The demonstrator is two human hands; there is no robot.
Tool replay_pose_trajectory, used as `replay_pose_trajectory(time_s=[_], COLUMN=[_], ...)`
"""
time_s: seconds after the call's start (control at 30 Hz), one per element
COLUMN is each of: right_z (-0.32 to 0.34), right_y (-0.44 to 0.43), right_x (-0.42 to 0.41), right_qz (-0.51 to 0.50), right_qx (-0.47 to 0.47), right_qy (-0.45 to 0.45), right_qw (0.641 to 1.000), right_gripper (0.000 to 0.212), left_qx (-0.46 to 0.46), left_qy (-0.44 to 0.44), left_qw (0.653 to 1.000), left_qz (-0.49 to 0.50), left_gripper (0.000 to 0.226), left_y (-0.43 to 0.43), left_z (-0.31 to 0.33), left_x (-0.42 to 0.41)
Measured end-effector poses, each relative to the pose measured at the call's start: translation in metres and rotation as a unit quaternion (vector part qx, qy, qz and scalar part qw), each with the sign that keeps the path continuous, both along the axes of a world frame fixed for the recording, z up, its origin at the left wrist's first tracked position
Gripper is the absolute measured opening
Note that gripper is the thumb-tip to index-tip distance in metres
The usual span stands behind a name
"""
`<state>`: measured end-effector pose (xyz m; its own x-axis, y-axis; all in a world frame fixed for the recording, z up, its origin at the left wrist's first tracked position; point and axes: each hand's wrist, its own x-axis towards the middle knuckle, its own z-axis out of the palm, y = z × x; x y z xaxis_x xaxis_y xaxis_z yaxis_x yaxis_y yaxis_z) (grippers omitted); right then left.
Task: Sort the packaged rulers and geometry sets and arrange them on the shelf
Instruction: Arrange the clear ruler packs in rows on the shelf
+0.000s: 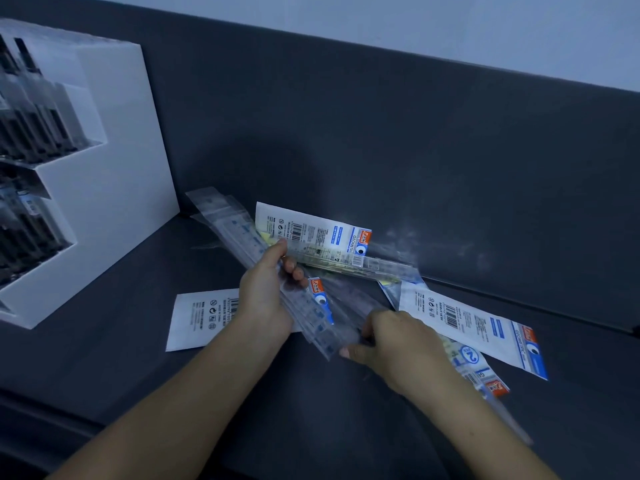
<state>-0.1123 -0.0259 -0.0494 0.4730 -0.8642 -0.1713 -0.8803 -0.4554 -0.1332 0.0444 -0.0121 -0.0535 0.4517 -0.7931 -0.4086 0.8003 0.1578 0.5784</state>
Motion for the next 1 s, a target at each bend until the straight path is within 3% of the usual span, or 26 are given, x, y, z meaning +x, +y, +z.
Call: replay_pose_trajectory(time_s=[0.13,0.2,0.3,0.43,0.6,0.7,0.83,0.9,1.0], right_z=[0.001,0.008,0.04,0.095,0.125,0.137,0.147,0.15,0.144], right_y=[-0.011,-0.013,-0.014,-0.017,-0.024,-0.024,-0.027,-0.028,-0.029], right_x=[-0.004,-0.013,-0.032,-0.05,-0.041,-0.028,-0.005,0.006,0.025], right_qz=[-0.029,-0.037,-0.048,-0.012,0.105,0.167,0.227,0.246,0.287], right_qx=[0.124,0.142,0.065,-0.056,-0.028,-0.023,-0.098,-0.137,-0.119], right_qy=[-0.068,-0.075,-0.084,-0.161,-0.204,-0.205,-0.125,-0.08,-0.104], right_qw=[0.99,0.986,0.993,0.985,0.973,0.964,0.961,0.956,0.945], right_gripper=[0.03,0.028,0.019,0.017,0.023,0.031,0.036,0.038,0.042], left_qx=[-0.001,0.001,0.014,0.028,0.015,-0.017,-0.061,-0.093,-0.134], left_qy=[-0.009,-0.042,-0.117,-0.223,-0.354,-0.364,-0.355,-0.357,-0.358], left_qw=[1.0,0.998,0.987,0.963,0.916,0.903,0.89,0.881,0.879], left_qz=[-0.012,-0.037,-0.109,-0.146,-0.188,-0.228,-0.281,-0.297,-0.286], left_gripper=[0.014,0.016,0.018,0.019,0.055,0.071,0.09,0.08,0.032], left_y=[0.002,0.003,0.005,0.007,0.016,0.019,0.02,0.02,0.022], left_z=[0.002,0.005,0.009,0.013,0.021,0.022,0.02,0.02,0.019], left_x=[0.0,0.002,0.005,0.001,-0.013,-0.013,-0.008,-0.008,-0.011])
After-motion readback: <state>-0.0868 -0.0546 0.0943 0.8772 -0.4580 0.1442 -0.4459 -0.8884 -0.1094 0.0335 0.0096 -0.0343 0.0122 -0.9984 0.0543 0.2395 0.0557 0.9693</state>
